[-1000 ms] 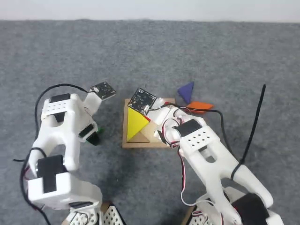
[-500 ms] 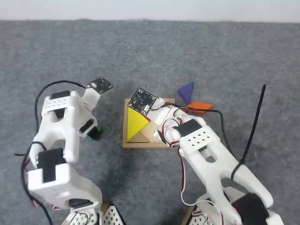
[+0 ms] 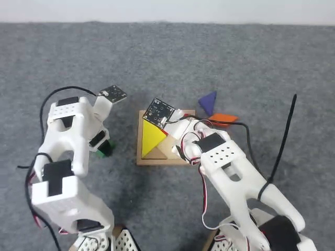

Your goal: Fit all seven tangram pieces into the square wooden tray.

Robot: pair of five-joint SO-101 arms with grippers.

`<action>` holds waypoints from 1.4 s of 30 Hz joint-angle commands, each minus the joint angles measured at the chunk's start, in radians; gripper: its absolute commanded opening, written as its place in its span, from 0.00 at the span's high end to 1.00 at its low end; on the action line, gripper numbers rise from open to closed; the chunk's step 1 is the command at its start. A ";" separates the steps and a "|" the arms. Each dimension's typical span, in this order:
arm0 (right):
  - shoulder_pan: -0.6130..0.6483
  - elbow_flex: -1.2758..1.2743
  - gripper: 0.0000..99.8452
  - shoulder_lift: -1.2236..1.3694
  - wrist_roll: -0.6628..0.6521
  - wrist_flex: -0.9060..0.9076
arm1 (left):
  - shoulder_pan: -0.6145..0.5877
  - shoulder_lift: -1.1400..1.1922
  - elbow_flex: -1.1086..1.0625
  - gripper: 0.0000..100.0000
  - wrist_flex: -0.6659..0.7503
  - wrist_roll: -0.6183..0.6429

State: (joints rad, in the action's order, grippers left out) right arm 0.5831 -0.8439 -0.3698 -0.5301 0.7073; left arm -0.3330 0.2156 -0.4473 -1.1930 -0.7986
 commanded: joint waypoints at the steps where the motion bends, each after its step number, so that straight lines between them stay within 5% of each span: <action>1: -0.028 0.006 0.96 -0.064 0.003 -0.031 | 0.005 -0.002 0.025 0.88 -0.006 0.066; 20: -0.038 0.006 0.96 -0.065 0.003 -0.031 | 0.003 -0.020 0.021 0.89 -0.035 0.112; 32: -0.038 0.006 0.96 -0.065 0.003 -0.031 | 0.051 -0.437 -0.374 0.88 0.133 0.124; 42: -0.038 0.006 0.96 -0.064 0.003 -0.031 | 0.057 -0.428 -0.403 0.89 0.157 0.124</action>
State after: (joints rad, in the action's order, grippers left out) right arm 0.5585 -0.8439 -0.3698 -0.5301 0.7073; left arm -0.2885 -0.2033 -0.8462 -1.0503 -0.6912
